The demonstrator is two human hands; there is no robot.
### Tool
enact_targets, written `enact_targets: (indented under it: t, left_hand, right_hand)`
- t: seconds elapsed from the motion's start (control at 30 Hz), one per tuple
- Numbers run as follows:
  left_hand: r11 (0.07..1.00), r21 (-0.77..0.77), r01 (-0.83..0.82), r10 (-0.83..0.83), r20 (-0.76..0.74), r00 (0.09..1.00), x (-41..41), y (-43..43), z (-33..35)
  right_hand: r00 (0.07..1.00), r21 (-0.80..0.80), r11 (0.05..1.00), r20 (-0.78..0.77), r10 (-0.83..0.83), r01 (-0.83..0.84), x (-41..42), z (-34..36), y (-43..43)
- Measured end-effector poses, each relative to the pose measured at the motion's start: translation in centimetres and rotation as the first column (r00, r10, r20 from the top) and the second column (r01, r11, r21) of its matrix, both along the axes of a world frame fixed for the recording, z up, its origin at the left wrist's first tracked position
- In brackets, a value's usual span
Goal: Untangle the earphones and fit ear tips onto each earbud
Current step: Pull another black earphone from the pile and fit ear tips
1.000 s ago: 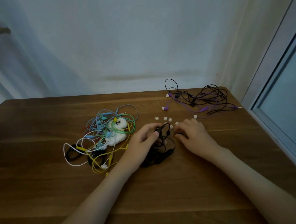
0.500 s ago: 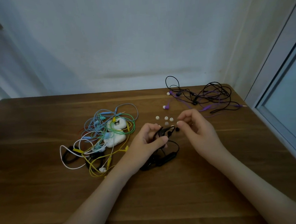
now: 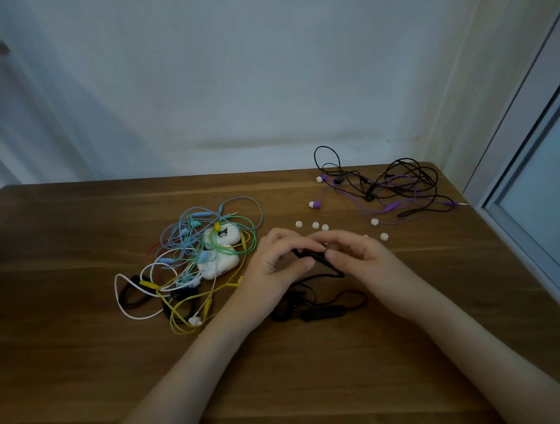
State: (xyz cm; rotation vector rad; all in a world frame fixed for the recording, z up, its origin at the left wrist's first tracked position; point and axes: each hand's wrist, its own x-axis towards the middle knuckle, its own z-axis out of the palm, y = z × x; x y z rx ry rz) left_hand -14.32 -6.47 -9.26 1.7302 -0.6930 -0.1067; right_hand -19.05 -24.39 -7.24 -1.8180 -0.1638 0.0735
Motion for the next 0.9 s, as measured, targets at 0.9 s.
enact_targets:
  t: [0.9]
  left_hand:
    - [0.976, -0.213, -0.043, -0.022, -0.296, 0.955, 0.1, -0.4, -0.7]
  right_hand:
    - [0.981, 0.221, 0.961, 0.056, -0.184, 0.168, 0.4, -1.1, 0.5]
